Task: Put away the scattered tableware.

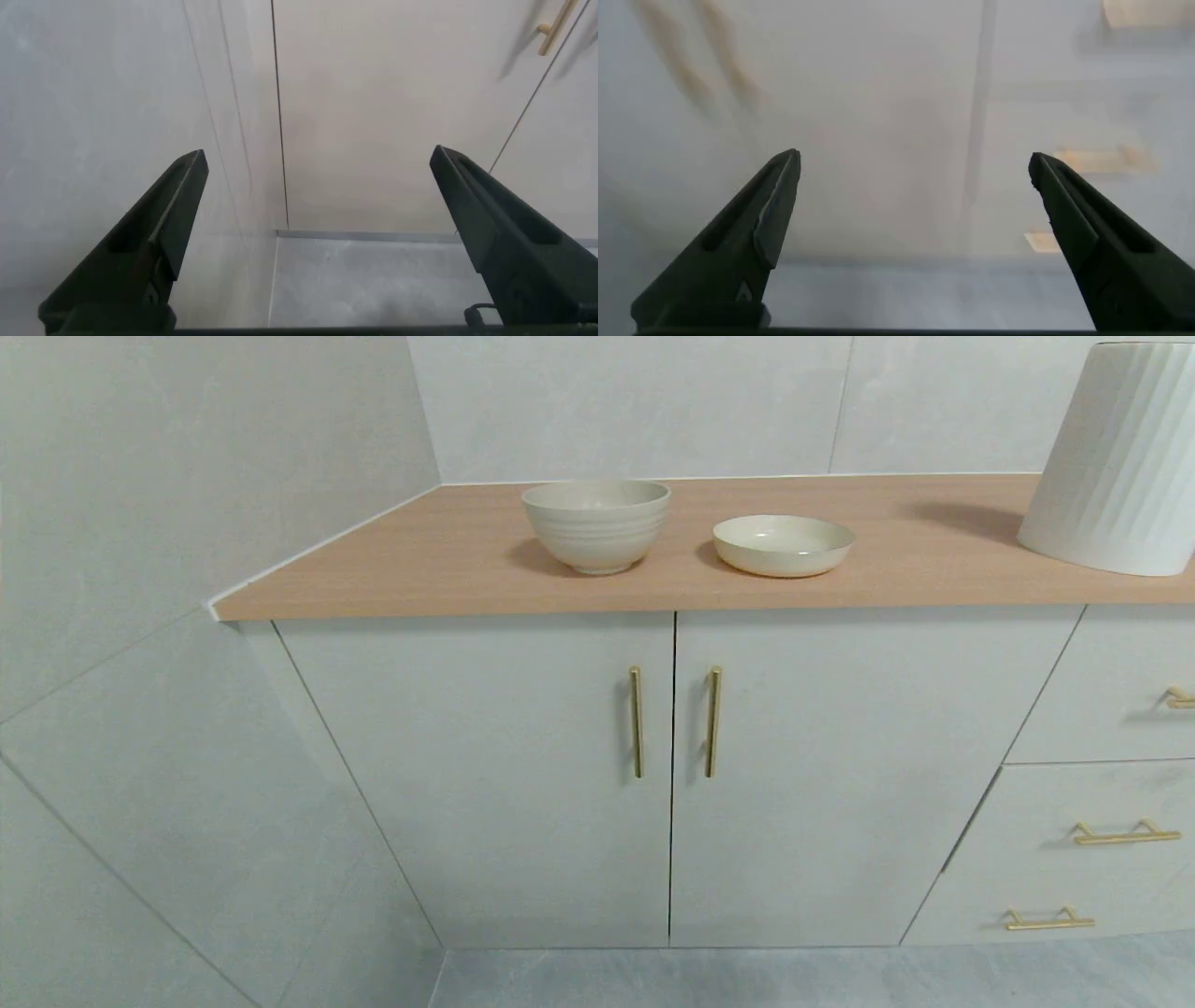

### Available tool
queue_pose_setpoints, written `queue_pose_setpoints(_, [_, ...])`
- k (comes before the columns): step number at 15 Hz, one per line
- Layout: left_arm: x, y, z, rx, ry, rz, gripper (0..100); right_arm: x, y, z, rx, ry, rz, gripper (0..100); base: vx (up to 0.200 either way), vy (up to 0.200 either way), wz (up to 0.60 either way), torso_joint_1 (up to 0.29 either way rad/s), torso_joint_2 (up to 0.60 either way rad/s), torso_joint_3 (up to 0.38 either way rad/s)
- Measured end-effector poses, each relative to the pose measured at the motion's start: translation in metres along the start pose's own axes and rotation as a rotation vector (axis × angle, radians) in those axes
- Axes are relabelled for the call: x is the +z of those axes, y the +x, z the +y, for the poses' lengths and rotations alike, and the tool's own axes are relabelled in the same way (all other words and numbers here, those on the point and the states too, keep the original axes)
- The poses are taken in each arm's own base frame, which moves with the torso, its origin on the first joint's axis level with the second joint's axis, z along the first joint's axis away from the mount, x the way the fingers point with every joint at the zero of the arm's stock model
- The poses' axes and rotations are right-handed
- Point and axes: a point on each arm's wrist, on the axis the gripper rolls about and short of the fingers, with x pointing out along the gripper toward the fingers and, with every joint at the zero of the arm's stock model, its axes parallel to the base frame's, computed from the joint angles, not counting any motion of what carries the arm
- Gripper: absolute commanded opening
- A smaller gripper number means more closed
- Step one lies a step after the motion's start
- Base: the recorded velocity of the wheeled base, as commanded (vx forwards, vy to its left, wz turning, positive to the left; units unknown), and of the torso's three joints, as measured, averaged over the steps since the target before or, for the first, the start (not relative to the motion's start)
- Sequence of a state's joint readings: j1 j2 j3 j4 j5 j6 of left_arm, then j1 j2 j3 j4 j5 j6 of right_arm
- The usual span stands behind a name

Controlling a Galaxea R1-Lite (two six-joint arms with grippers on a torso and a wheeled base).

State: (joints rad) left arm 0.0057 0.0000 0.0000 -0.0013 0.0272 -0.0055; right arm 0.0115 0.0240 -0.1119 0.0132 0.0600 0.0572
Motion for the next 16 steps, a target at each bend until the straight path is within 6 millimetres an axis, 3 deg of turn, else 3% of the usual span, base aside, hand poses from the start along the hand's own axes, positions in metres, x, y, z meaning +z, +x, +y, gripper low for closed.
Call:
queue_pose_setpoints(3, [0.000,0.000,0.000,0.000,0.000,0.000,100,0.035,0.009,0.004,0.211,0.025,0.039,100,0.000,0.000,0.00,0.000,0.00,0.000])
queue_pose_setpoints(6, [0.000,0.000,0.000,0.000,0.000,0.000,100,0.052,0.048,0.008,0.394,0.058,0.223,100,0.000,0.000,0.00,0.000,0.00,0.000])
queue_pose_setpoints(11, [0.000,0.000,0.000,0.000,0.000,0.000,100,0.069,0.150,0.040,0.627,0.075,0.424,100,0.000,0.000,0.00,0.000,0.00,0.000])
queue_pose_setpoints(16, [0.000,0.000,0.000,0.000,0.000,0.000,100,0.061,0.266,0.110,0.782,0.111,0.441,100,0.000,0.000,0.00,0.000,0.00,0.000])
